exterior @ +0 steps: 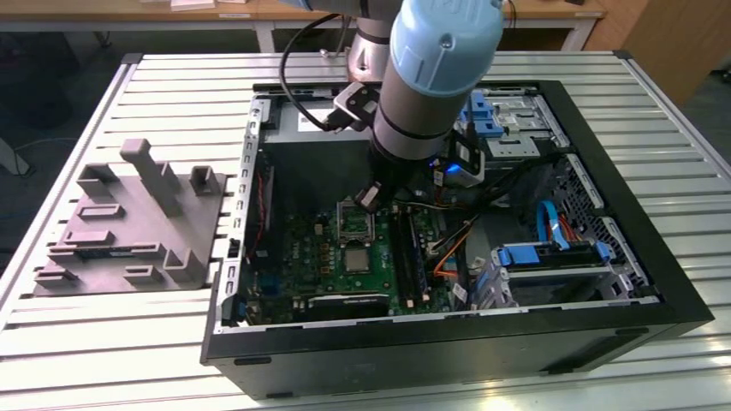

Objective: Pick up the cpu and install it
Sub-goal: 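Close the cpu cover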

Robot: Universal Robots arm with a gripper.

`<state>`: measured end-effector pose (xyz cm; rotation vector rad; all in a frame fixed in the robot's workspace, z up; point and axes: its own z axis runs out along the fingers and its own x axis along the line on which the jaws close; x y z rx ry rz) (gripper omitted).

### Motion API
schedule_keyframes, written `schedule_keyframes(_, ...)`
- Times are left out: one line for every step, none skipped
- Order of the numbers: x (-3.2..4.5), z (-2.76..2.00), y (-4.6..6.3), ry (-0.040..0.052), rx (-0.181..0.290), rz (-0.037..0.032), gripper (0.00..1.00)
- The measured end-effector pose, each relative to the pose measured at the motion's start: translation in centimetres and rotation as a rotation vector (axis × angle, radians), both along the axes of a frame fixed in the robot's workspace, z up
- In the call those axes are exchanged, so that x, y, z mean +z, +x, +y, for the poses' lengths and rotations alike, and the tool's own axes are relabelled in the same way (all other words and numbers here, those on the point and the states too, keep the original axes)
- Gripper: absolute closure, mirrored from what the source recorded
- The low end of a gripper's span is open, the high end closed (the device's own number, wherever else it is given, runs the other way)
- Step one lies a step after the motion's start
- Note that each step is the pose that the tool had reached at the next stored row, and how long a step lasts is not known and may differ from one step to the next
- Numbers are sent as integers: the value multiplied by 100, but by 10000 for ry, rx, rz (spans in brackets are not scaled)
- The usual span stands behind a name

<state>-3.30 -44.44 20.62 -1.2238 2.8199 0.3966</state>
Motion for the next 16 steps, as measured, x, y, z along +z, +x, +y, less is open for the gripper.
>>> schedule_keyframes(-5,-1,0,-3,0,1,89)
schedule_keyframes(-11,0,0,-2,1,2,89)
schedule_keyframes(-16,0,0,-2,1,2,89)
schedule_keyframes(-19,1,0,-3,1,2,89)
schedule_keyframes(-19,5,1,-17,2,2,89)
schedule_keyframes(-20,9,1,-43,2,3,89)
schedule_keyframes(-20,12,1,-59,2,2,89)
schedule_keyframes(-20,13,0,-81,2,2,89)
schedule_keyframes(-20,15,0,-133,1,3,89)
schedule_keyframes(-20,17,-2,-194,1,2,89)
schedule_keyframes(-20,18,-4,-252,2,2,89)
schedule_keyframes(-20,20,-6,-294,3,2,89)
schedule_keyframes(-20,22,-9,-312,4,3,89)
schedule_keyframes(-20,23,-11,-319,5,2,89)
schedule_keyframes(-20,24,-13,-323,6,2,89)
schedule_keyframes(-19,26,-17,-329,10,2,89)
